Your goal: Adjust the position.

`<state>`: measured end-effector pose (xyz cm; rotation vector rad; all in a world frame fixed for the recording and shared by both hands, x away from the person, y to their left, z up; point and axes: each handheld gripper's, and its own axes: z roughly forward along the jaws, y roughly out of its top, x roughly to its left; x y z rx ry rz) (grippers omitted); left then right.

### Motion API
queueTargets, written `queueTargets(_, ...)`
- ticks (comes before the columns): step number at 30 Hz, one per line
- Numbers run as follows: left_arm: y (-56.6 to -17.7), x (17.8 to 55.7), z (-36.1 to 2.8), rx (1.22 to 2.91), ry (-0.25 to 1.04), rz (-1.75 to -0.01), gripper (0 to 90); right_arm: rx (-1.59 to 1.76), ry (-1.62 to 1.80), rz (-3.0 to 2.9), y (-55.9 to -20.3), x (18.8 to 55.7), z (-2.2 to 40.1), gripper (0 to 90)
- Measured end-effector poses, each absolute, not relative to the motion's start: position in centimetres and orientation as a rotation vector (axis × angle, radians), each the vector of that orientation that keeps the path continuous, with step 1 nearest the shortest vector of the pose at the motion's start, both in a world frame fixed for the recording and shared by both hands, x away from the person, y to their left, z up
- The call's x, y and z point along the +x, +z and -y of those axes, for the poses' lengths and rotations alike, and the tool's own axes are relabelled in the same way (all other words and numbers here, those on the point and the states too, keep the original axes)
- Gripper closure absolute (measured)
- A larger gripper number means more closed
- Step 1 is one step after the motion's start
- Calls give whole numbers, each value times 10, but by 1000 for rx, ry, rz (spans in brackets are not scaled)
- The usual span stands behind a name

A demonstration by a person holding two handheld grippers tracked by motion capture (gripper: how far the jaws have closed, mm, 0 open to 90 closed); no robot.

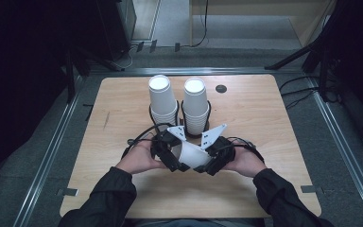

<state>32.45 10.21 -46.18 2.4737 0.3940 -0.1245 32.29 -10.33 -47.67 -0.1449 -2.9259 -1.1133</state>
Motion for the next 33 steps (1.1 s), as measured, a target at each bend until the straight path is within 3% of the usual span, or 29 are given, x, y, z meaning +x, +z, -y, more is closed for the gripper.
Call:
queueTargets(10, -455, 325, -110, 2413, -48, -409, 0, -224, -1181, 2903, -470, 328, 115, 229)
queueTargets(33, -449, 320, -128, 2188, -89, -431, 0, -312, -1385, 2839, -452, 327, 136, 230)
